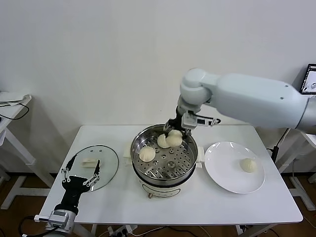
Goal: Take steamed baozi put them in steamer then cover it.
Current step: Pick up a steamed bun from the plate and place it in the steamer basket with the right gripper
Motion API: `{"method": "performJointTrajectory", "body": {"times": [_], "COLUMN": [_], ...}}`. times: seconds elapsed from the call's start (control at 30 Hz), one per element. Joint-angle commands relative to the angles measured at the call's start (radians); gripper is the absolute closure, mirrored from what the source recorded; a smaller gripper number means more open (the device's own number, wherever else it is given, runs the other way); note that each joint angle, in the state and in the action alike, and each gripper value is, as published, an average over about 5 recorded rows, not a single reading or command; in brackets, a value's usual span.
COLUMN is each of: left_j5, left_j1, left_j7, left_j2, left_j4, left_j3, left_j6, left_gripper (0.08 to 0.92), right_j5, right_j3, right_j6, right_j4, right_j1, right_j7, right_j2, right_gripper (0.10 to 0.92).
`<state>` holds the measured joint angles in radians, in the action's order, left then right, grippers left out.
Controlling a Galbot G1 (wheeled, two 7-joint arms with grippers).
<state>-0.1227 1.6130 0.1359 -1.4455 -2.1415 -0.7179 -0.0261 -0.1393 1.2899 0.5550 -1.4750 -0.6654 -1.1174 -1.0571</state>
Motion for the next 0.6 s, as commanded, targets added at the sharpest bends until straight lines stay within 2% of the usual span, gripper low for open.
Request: {"method": "performJointTrajectory", "body": {"times": [0.03, 0.6], "left_j5": [0.001, 0.002], "left_j1": [-0.001, -0.005], "left_j7": [0.001, 0.003], "left_j2": [0.000, 0.000], "left_j4": [0.006, 0.014], "left_j3": [-0.004, -0.010], "left_j6": [-0.002, -0.004], "left_gripper": [0.177, 0.177], "right_j5": [-0.027, 0.045], "right_j3": [0.022, 0.076], "right_j6": [0.043, -0.005], "right_j4": [-0.035, -0.059], "right_j1": [0.037, 0.058], "right_j7": [0.037, 0.049], "right_j2": [-0.040, -0.089], "right_gripper": [0.355, 0.355]}}
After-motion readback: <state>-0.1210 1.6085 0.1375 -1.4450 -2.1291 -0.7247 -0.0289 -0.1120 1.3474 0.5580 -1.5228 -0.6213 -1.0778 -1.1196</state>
